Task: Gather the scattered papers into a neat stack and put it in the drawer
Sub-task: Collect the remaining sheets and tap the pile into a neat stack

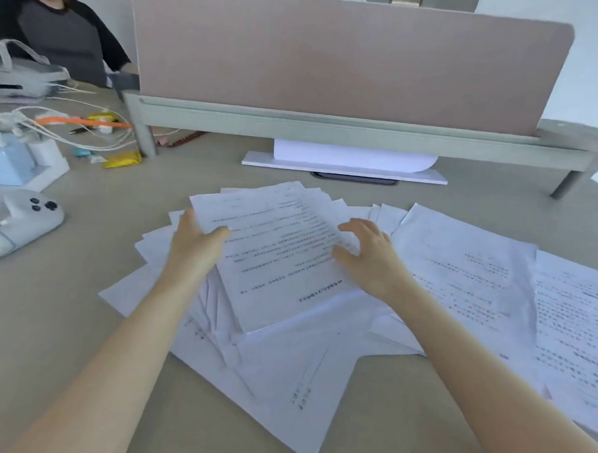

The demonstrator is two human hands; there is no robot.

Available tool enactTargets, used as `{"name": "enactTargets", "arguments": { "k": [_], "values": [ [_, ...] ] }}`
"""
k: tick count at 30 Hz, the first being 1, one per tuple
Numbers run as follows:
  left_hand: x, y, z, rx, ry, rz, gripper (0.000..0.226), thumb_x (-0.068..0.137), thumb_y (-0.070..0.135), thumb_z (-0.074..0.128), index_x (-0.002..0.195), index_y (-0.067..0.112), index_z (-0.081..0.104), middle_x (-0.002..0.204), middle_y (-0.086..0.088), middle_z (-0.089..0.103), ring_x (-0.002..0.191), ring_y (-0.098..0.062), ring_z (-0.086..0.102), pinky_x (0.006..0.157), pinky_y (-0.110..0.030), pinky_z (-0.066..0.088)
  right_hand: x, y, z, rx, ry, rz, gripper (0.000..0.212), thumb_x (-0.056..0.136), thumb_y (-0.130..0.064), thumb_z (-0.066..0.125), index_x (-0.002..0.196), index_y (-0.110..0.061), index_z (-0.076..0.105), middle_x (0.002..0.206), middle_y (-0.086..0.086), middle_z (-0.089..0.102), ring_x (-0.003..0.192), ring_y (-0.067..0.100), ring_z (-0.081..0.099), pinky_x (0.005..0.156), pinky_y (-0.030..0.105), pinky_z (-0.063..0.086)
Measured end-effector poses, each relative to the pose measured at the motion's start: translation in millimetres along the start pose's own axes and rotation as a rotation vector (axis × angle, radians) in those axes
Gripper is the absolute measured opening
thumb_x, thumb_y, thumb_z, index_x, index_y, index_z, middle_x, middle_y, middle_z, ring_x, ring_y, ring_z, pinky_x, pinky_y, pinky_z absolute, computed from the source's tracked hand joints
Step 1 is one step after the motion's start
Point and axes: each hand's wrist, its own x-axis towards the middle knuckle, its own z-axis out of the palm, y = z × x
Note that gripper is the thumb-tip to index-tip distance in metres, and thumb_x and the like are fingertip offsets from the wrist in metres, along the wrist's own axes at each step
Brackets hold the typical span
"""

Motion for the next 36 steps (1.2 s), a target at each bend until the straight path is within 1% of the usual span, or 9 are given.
{"name": "enactTargets", "arguments": {
  "k": [5,9,14,18,22,25,27,30,36],
  "values": [
    [-10.2,-21.4,1.6,0.891,-0.095,0.053,0.057,0.09,0.054,0.025,0.14,0.027,0.022,0.156,0.006,0.017,0.144,-0.03,0.009,0.109,-0.057,0.008,1.3,7.9,21.2,-0.277,-0.114,0.048,0.056,0.094,-0.05,0.035,0.145,-0.03,0.026,0.158,-0.008,0.015,0.146,0.017,0.011,0.117,0.037,0.004],
    [-6.5,-20.0,27.9,1.016,-0.113,0.181,0.061,0.091,0.056,0.013,0.143,0.026,0.016,0.159,0.005,0.011,0.145,-0.028,0.007,0.109,-0.06,0.01,-3.5,25.6,12.1,-0.312,-0.082,0.112,0.06,0.092,-0.054,0.034,0.147,-0.031,0.024,0.16,-0.008,0.014,0.147,0.018,0.01,0.119,0.038,0.004],
    [8.0,-6.5,71.8,0.992,-0.223,0.316,0.069,0.085,0.064,0.008,0.141,0.027,0.021,0.157,0.006,0.019,0.145,-0.022,0.012,0.108,-0.059,0.014,-18.1,56.1,-15.7,-0.151,0.115,0.229,0.046,0.088,-0.045,0.049,0.131,-0.029,0.05,0.148,-0.01,0.041,0.135,0.019,0.035,0.11,0.036,0.025],
    [5.4,18.1,104.0,0.608,-0.248,0.405,0.064,0.087,0.059,0.023,0.138,0.022,0.033,0.156,-0.001,0.026,0.141,-0.021,0.027,0.111,-0.05,0.021,-28.2,78.9,-40.5,-0.131,0.195,0.334,0.04,0.088,-0.036,0.053,0.127,-0.026,0.053,0.142,-0.005,0.048,0.13,0.024,0.04,0.106,0.037,0.029],
    [-10.3,24.3,93.3,0.262,0.142,0.553,0.049,0.092,0.027,0.048,0.139,0.014,0.04,0.158,-0.004,0.02,0.135,-0.028,0.035,0.112,-0.043,0.026,-27.4,89.4,-48.7,-0.181,0.185,0.415,0.047,0.088,-0.039,0.05,0.134,-0.027,0.045,0.143,-0.003,0.046,0.134,0.024,0.034,0.108,0.038,0.025],
    [-11.5,16.5,74.3,0.17,0.243,0.216,0.061,0.089,0.025,0.05,0.144,0.013,0.029,0.16,-0.007,0.009,0.146,-0.025,0.013,0.117,-0.047,0.013,-23.3,92.0,-49.2,-0.23,0.152,0.42,0.053,0.089,-0.043,0.045,0.139,-0.027,0.039,0.148,-0.004,0.041,0.139,0.022,0.027,0.11,0.038,0.021],
    [-16.2,10.6,64.5,-0.11,0.177,-0.082,0.065,0.084,0.031,0.052,0.142,0.013,0.031,0.158,-0.004,0.014,0.144,-0.024,0.02,0.11,-0.047,0.028,-22.3,92.4,-48.5,-0.25,0.134,0.419,0.055,0.09,-0.044,0.042,0.142,-0.027,0.035,0.151,-0.004,0.037,0.142,0.021,0.024,0.112,0.038,0.018],
    [-32.1,13.5,58.1,-0.596,0.098,-0.312,0.032,0.082,0.032,0.053,0.109,0.015,0.05,0.117,0.0,0.048,0.093,-0.021,0.052,0.065,-0.029,0.042,-21.9,93.6,-47.6,-0.279,0.112,0.414,0.059,0.092,-0.044,0.039,0.146,-0.025,0.028,0.154,-0.003,0.033,0.144,0.021,0.02,0.114,0.038,0.015],
    [-46.6,37.2,52.4,-0.683,-0.013,-0.424,0.043,0.081,0.031,0.063,0.12,0.018,0.051,0.121,-0.001,0.04,0.096,-0.012,0.051,0.087,-0.032,0.041,-23.8,91.0,-47.4,-0.268,0.123,0.406,0.066,0.091,-0.041,0.039,0.148,-0.018,0.015,0.143,0.007,0.045,0.137,0.025,0.031,0.111,0.04,0.019]
  ]
}}
